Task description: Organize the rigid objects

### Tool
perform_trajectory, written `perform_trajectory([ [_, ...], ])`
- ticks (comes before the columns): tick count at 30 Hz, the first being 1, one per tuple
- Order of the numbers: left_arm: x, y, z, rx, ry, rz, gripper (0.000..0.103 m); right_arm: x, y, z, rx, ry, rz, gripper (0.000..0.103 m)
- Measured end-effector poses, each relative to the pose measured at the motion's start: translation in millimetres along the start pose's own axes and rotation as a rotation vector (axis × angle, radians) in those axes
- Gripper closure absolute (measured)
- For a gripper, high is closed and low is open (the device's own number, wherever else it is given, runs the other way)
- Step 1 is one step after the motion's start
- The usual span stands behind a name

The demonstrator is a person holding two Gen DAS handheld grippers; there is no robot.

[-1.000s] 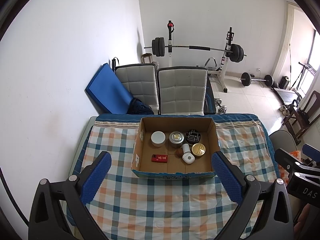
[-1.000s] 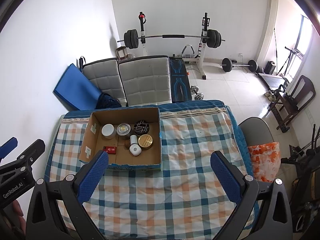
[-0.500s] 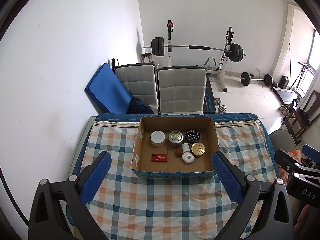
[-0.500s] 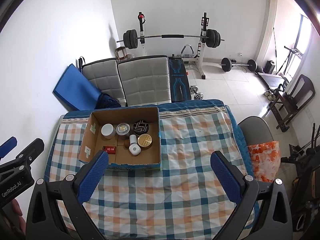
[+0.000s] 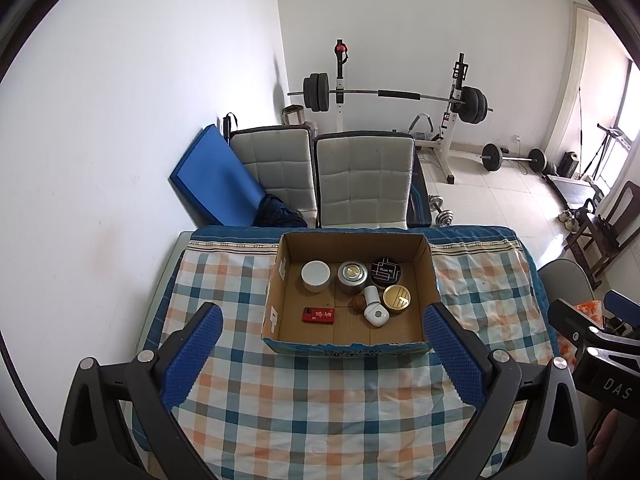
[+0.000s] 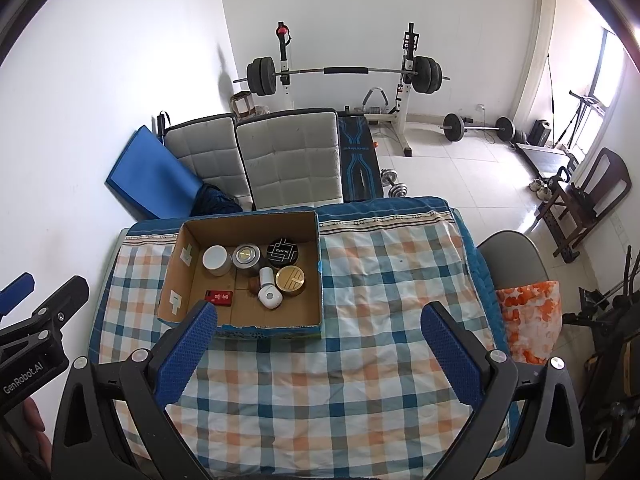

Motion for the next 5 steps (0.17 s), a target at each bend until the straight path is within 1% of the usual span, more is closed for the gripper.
perform_trajectory([
  [5,-1.4,-1.2,0.2,0.002,0.002,-0.001,0.0,1.2,-1.0,-0.2,0.001,-0.001,-0.001,0.0],
])
Point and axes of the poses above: each gripper's, at about its wrist camera, not at the fingertips, and y roughly against the way its jaws point, x to its right, z to its underside, the point moved 9 cm from there along -y, roughly the way its jaws point, and after that the axes turned 15 degrees about -z, right-handed, at the moved point
